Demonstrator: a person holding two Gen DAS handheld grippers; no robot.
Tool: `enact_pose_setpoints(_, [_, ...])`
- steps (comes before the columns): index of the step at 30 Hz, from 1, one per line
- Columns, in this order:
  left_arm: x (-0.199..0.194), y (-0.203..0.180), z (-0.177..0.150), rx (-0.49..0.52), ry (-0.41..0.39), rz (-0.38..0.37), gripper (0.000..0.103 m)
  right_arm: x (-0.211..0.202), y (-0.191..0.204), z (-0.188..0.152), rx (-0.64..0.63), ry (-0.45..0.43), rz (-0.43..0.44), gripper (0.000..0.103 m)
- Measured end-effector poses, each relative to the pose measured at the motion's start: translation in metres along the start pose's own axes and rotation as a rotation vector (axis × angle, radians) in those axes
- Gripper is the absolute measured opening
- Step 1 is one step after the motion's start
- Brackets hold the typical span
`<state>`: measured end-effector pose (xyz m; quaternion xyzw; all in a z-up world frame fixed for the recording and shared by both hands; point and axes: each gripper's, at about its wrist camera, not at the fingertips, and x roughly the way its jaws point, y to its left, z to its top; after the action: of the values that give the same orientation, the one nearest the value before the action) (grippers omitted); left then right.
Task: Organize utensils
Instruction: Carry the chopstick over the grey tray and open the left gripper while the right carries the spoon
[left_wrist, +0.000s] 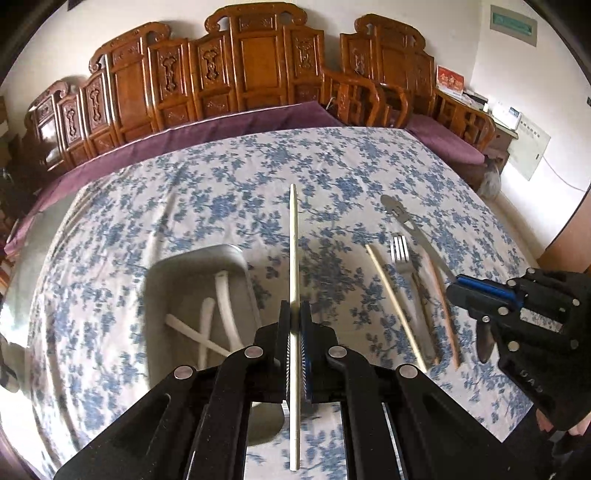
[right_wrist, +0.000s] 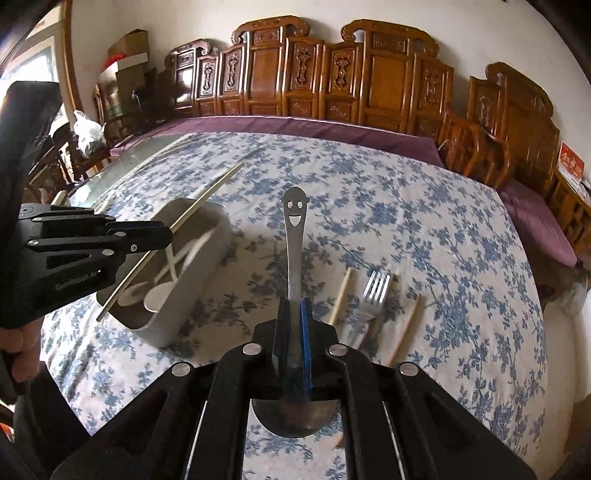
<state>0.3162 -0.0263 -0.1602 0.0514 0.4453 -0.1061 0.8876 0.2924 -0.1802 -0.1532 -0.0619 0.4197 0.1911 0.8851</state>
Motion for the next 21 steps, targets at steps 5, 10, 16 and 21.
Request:
enact_pose_setpoints(5, [0.006,0.023,0.001,0.008,0.019,0.019,0.004,0.003,0.013,0.008,-0.015,-0.005,0.014,0.007])
enact_pose_setpoints(10, [0.022,0.044,-0.005,-0.002,0.049,0.040,0.004,0.011,0.024,0.012,-0.023,0.000,0.022,0.007])
enact_pose_setpoints(16, [0.042,0.064,-0.019,-0.024,0.093,0.036,0.004,0.022,0.036,0.013,-0.040,0.016,0.028,0.007])
enact_pose_setpoints(21, [0.055,0.071,-0.028,-0.021,0.122,0.030,0.004,0.029,0.043,0.014,-0.047,0.026,0.027,0.007])
